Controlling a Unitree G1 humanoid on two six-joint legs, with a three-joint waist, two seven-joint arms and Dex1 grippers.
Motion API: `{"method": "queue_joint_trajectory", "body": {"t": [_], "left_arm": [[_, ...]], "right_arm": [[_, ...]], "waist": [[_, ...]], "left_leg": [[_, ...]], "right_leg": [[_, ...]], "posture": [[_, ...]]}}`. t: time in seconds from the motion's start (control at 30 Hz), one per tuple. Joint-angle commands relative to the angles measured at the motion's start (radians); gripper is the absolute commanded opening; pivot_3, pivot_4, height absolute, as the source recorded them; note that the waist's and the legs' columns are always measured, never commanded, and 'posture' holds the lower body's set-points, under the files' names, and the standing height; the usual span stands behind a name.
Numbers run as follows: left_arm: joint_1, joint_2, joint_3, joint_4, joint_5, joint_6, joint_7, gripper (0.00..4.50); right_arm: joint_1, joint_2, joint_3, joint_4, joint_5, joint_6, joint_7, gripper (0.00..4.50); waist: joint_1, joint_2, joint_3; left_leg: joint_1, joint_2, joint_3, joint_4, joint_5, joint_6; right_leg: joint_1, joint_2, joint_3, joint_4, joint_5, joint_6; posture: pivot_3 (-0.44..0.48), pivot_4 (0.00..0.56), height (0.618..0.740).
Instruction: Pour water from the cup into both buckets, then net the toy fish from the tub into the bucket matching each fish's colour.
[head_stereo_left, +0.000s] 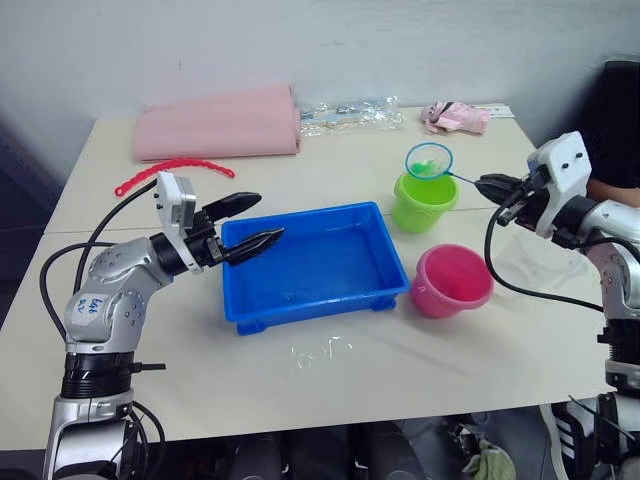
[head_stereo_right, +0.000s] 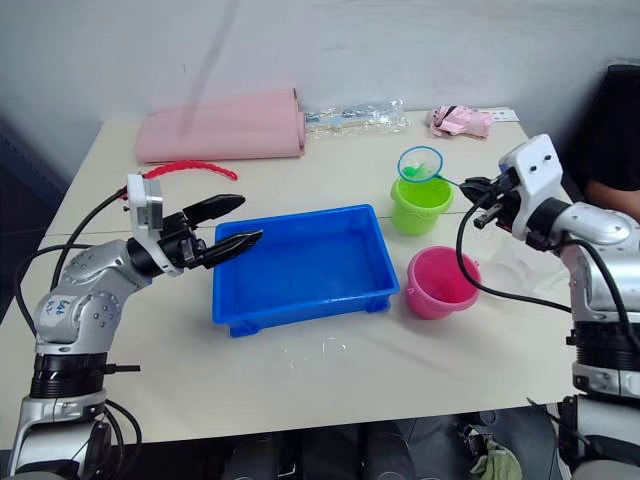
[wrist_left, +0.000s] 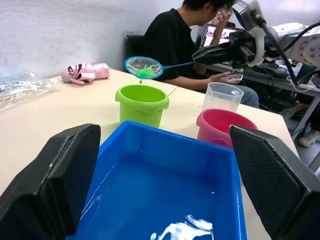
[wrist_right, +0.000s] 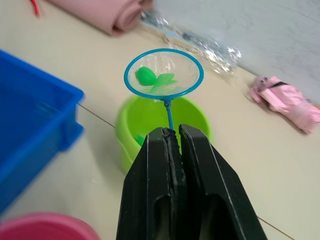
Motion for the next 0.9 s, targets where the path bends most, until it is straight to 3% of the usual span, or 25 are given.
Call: {"method": "queue_joint_trajectory", "body": {"t": [0.03, 0.3, 0.6, 0.9], "left_arm": [[-0.001, -0.001, 0.006, -0.018, 0.003, -0.013, 0.001, 4.45], [0.0, -0.006, -0.001, -0.029, 0.005, -0.01, 0.005, 4.45], [0.0, -0.021, -0.013, -0.014, 0.009, -0.031, -0.009, 4.45], [0.012, -0.039, -0.011, 0.0, 0.009, -0.06, -0.024, 4.45]], "right_arm": [[-0.028, -0.04, 0.049, 0.061, -0.119, -0.169, -0.032, 0.0], [-0.035, -0.103, 0.163, 0.195, -0.349, -0.458, -0.108, 0.0], [-0.106, -0.215, 0.293, 0.308, -0.695, -0.834, -0.355, 0.0], [-0.18, -0.257, 0.391, 0.426, -0.926, -1.023, -0.57, 0.0]], "waist": [[0.0, 0.0, 0.0], [-0.001, 0.0, 0.0], [-0.002, 0.0, 0.0], [-0.003, 0.0, 0.0]], "left_leg": [[0.0, 0.0, 0.0, 0.0, 0.0, 0.0], [0.0, 0.0, 0.0, 0.0, 0.001, -0.001], [0.001, 0.0, 0.001, 0.0, 0.002, -0.002], [0.001, 0.001, 0.001, 0.0, 0.002, -0.003]], "right_leg": [[0.0, 0.0, 0.0, 0.0, 0.0, 0.0], [0.0, 0.0, 0.0, 0.0, 0.0, 0.0], [-0.001, 0.0, 0.001, 0.001, 0.0, 0.0], [-0.001, 0.001, 0.002, 0.001, 0.0, 0.0]], "posture": [[0.0, 0.15, 0.74], [0.0, 0.15, 0.74], [0.0, 0.15, 0.74], [0.0, 0.15, 0.74]]}}
